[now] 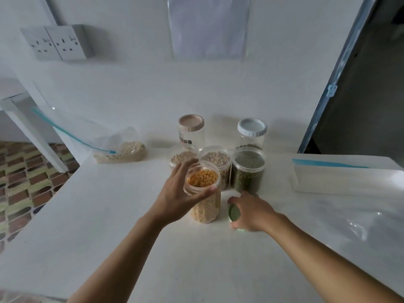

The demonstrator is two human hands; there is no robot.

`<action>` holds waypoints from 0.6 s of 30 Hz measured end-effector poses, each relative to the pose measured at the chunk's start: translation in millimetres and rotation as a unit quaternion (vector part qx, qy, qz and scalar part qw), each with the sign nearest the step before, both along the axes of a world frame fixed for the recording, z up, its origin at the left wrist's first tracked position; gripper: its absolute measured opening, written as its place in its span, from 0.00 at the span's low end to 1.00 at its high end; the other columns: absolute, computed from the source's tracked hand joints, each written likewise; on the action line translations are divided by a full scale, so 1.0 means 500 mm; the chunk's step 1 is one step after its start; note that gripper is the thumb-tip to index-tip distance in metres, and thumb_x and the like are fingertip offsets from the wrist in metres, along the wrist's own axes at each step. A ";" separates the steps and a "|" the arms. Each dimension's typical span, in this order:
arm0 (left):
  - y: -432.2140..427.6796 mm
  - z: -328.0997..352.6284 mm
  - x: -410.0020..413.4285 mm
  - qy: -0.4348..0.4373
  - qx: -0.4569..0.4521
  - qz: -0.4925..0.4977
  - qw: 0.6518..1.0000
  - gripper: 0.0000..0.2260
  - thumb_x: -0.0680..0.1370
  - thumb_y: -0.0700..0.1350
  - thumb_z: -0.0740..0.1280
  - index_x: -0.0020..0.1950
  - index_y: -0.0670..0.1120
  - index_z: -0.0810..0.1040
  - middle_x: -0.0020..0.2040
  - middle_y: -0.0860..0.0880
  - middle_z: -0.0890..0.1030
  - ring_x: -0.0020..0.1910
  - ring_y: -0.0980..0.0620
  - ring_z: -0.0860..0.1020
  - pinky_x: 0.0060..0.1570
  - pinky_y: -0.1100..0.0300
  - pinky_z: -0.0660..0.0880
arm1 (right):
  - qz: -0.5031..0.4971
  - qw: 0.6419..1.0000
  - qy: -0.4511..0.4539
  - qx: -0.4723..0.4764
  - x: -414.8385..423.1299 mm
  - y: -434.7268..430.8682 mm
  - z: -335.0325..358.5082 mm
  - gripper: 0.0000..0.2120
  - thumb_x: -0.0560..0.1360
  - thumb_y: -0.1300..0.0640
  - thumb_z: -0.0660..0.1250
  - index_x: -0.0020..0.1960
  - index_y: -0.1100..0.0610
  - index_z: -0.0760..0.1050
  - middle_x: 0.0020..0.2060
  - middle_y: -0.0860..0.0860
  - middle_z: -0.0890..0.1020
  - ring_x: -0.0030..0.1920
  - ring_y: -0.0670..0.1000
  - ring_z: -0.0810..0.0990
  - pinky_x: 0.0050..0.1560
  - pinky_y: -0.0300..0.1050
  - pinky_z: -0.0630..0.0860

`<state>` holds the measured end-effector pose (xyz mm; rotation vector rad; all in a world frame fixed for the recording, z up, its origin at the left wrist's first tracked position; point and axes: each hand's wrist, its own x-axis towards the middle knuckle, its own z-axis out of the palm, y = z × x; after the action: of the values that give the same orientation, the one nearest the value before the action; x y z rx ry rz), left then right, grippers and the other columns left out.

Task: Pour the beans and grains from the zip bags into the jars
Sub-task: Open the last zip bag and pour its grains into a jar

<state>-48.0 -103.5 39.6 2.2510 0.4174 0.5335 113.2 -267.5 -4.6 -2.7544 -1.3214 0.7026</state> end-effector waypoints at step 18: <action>0.044 -0.052 0.012 -0.041 -0.164 -0.050 0.984 0.37 0.70 0.45 0.82 0.75 0.54 0.68 0.68 0.53 0.79 0.68 0.53 0.77 0.68 0.51 0.74 | -0.008 0.775 0.193 0.602 -0.024 0.061 0.151 0.25 0.75 0.39 0.70 0.67 0.46 0.69 0.61 0.53 0.76 0.60 0.51 0.81 0.54 0.49 0.83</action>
<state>-42.1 -81.5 13.7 1.9152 0.3212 0.4662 101.0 -236.8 71.0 -1.4725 -1.0451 0.2056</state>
